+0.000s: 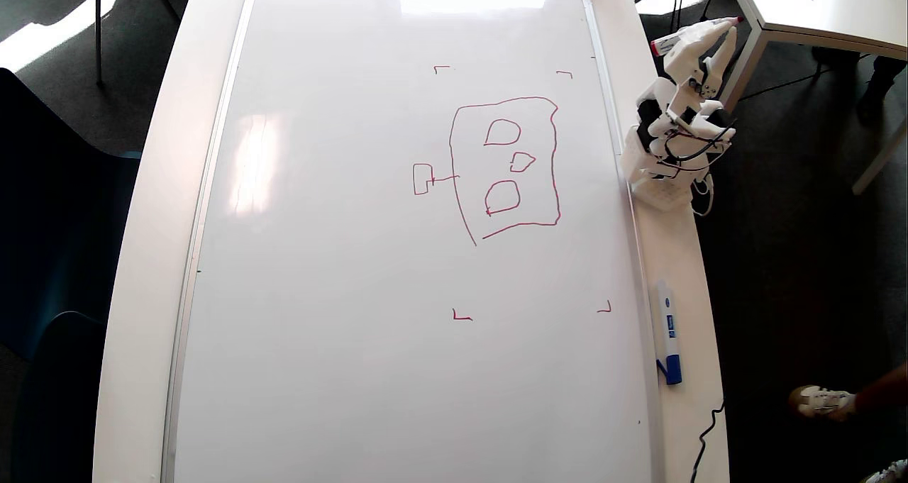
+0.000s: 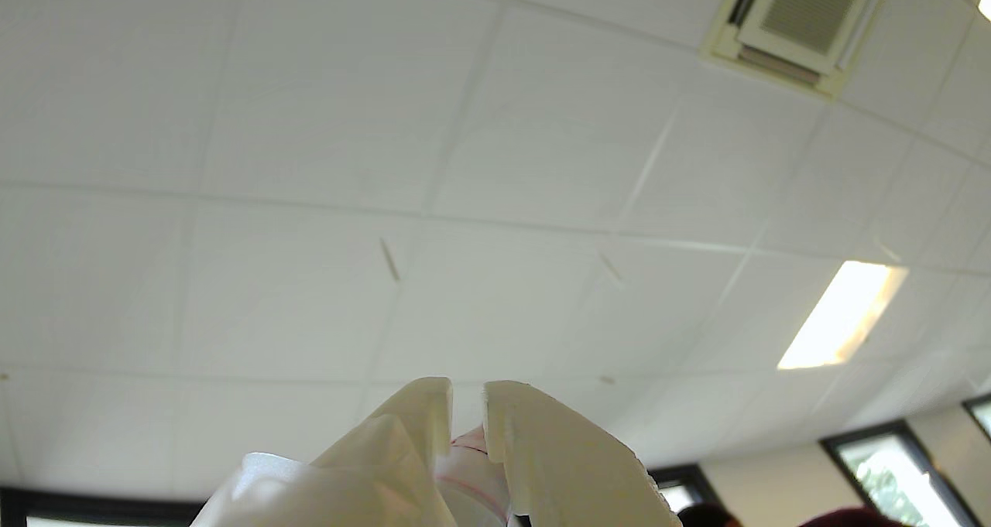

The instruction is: Draw on a whiteboard a robot head using a pen attached to the gripper

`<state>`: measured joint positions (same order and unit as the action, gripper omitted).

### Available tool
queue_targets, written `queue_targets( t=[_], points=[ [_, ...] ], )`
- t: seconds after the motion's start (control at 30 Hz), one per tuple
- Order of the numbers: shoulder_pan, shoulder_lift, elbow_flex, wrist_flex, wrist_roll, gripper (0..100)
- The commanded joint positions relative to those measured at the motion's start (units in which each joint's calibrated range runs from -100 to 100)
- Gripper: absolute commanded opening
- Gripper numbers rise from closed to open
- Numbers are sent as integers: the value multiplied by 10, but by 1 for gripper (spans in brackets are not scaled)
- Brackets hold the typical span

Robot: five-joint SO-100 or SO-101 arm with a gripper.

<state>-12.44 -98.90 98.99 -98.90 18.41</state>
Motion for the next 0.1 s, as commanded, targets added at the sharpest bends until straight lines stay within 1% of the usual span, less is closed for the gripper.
queue_targets(
  t=[0.0, 0.07],
  points=[
    [3, 2, 3, -8, 0, 1],
    [3, 2, 3, -8, 0, 1]
  ],
)
